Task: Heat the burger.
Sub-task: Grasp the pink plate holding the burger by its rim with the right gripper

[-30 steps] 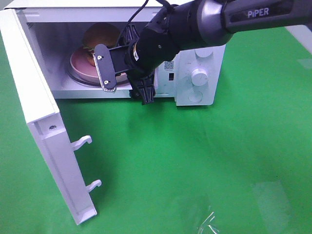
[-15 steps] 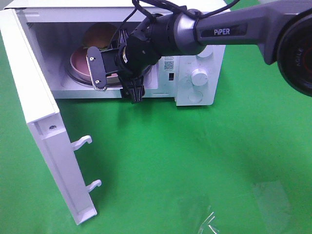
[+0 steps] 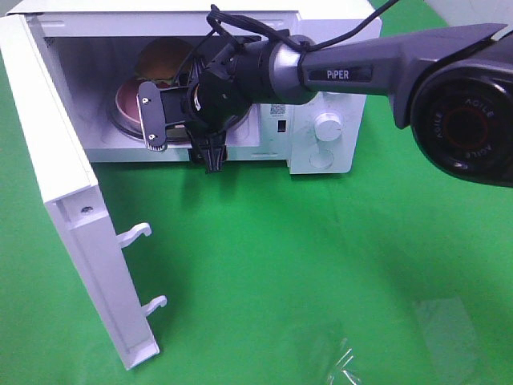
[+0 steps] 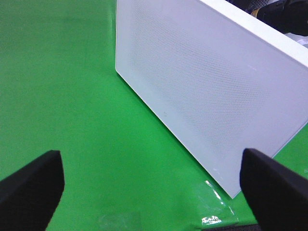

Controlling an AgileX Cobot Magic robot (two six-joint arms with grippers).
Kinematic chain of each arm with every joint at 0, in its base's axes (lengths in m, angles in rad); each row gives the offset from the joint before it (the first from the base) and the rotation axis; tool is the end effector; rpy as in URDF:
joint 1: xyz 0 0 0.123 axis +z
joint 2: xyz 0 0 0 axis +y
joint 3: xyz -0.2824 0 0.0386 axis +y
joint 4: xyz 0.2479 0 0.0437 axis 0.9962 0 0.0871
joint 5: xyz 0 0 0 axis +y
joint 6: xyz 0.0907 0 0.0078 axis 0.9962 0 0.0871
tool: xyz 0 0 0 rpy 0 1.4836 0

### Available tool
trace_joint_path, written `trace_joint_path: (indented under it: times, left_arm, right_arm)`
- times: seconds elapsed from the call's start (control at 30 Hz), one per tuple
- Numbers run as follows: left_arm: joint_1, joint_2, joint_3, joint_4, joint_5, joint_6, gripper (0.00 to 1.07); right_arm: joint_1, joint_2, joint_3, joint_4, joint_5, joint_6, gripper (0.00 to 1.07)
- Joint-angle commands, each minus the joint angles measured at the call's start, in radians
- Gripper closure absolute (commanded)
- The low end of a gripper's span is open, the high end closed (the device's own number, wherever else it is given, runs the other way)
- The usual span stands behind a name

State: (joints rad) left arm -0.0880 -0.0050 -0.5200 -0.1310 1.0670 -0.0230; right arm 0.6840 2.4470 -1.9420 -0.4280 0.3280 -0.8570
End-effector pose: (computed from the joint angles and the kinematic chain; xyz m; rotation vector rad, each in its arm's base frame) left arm -0.0095 -0.0096 0.2827 0.0743 2.0247 -0.2263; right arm 0.4322 0.3366 0.1330 -1.8813 1.3629 -0.4514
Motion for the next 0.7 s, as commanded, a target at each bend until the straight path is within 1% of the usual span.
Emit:
trace_joint_path:
  times: [0.03,0.37,0.53,0.57,0.7]
  left_arm:
    - [0.002,-0.006,0.005,0.004,-0.002,0.001,0.15]
    - [0.002,-0.006,0.005,0.004,-0.002,0.001,0.15]
    - [0.002,-0.006,0.005,0.004,-0.002,0.001,0.15]
    - [0.002,-0.006,0.005,0.004,-0.002,0.001,0.15]
    - [0.002,-0.006,0.005,0.004,-0.002,0.001,0.15]
  right_arm:
    - [-0.012,0.027,-0.04,0.022,-0.005,0.007,0.23]
    - [-0.023,0.058,-0.062,0.033,-0.033,0.007,0.26]
    - [-0.024,0.059,-0.062,0.05,-0.05,0.007,0.3]
    - [-0.031,0.064,-0.062,0.059,-0.06,0.007,0.32]
    - [-0.033,0.074,-0.062,0.07,-0.058,0.007,0.33]
